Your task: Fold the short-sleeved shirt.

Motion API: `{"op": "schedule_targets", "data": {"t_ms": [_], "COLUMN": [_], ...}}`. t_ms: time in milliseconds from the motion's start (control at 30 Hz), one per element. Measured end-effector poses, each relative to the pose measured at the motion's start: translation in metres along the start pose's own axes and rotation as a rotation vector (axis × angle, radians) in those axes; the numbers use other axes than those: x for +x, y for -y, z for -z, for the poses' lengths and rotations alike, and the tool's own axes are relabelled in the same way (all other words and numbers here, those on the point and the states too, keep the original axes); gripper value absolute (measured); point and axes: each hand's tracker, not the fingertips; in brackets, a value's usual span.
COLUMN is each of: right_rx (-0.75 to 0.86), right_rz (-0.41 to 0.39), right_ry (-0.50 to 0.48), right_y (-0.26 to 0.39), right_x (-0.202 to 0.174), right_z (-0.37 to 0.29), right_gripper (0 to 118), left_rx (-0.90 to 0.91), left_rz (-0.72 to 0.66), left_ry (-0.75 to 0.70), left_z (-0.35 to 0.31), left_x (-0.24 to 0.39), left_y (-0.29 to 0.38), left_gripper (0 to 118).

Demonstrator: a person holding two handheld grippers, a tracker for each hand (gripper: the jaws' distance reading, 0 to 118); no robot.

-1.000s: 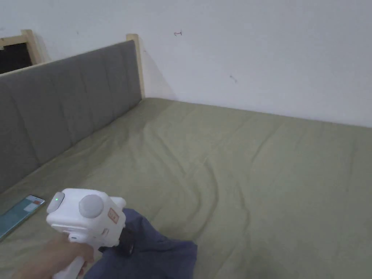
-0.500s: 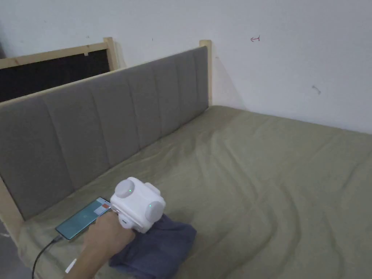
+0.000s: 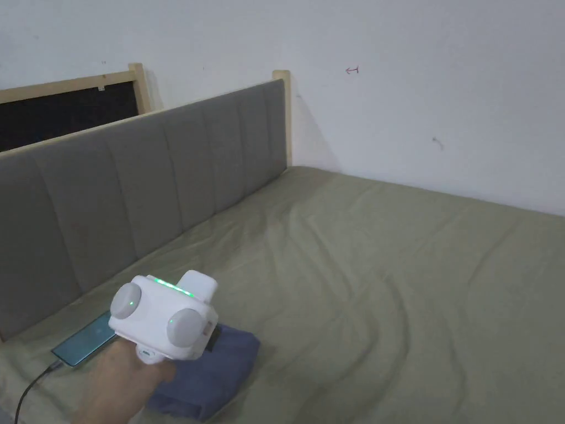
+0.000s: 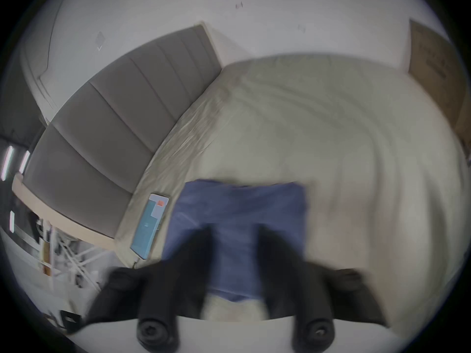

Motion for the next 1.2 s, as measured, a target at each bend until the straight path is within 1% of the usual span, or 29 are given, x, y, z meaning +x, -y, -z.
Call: {"op": "schedule_targets", "data": {"t_ms": [33,67,100,167,267,333,400,467,533,567,600,733,767,833,867,900,933,1067,1133,1200], "right_rx": [0.007,0.012,0.024,0.033,0.064,0.088,0.111,0.132,0.143,0.155,0.165,0.190,0.190,0.181,0.210,0.220,0.198,0.186,0.200,0.207], "right_rz": [0.010,0.025,0.036,0.039,0.044,0.035,0.055,0.086,0.084,0.073,0.068,0.100,0.105,0.148,0.174,0.191,0.181,0.159,0.161,0.181], "right_ry": [-0.001,-0.004,-0.011,-0.004,-0.004,0.027,0.040,0.036,0.041,0.059,0.074,0.077,0.079,0.085,0.099,0.131,0.131,0.153,0.168,0.175], "right_y": [-0.002,-0.006,-0.008,-0.014,-0.024,-0.031,-0.038,-0.046,-0.053,-0.056,-0.059,-0.072,-0.075,-0.077,-0.073,-0.068,-0.065,-0.050,-0.048,-0.050], "right_x": [0.004,0.008,0.012,0.019,0.031,0.038,0.048,0.058,0.066,0.070,0.072,0.083,0.085,0.086,0.086,0.085,0.084,0.084,0.087,0.090], "right_z": [-0.003,-0.006,-0.008,-0.014,-0.027,-0.035,-0.041,-0.047,-0.052,-0.054,-0.057,-0.065,-0.068,-0.076,-0.082,-0.087,-0.091,-0.106,-0.111,-0.116], "right_gripper": [0,0,0,0,0,0,0,0,0,0,0,0,0,0,0,0,0,0,0,0], "left_rx": [0.047,0.115,0.146,0.201,0.343,0.447,0.531,0.628,0.699,0.726,0.763,0.790,0.788,0.802,0.795,0.809,0.821,0.813,0.838,0.871], "left_rz": [-0.021,-0.012,-0.003,0.056,0.013,-0.015,-0.020,-0.067,-0.077,-0.105,-0.108,-0.153,-0.145,-0.157,-0.176,-0.173,-0.169,-0.152,-0.151,-0.113], "left_ry": [0.021,0.055,0.100,0.194,0.248,0.256,0.254,0.263,0.250,0.224,0.223,0.241,0.245,0.239,0.224,0.240,0.256,0.223,0.228,0.280], "left_z": [-0.014,-0.034,-0.052,-0.096,-0.153,-0.196,-0.230,-0.258,-0.284,-0.297,-0.306,-0.329,-0.334,-0.340,-0.342,-0.342,-0.343,-0.342,-0.346,-0.350], "left_x": [0.010,0.021,0.030,0.060,0.092,0.119,0.140,0.159,0.176,0.185,0.193,0.220,0.225,0.235,0.239,0.241,0.243,0.252,0.255,0.257], "left_y": [0.004,0.009,0.012,0.020,0.031,0.039,0.047,0.058,0.067,0.072,0.076,0.080,0.082,0.088,0.091,0.096,0.100,0.112,0.116,0.118], "left_gripper": [0,0,0,0,0,0,0,0,0,0,0,0,0,0,0,0,0,0,0,0]}}
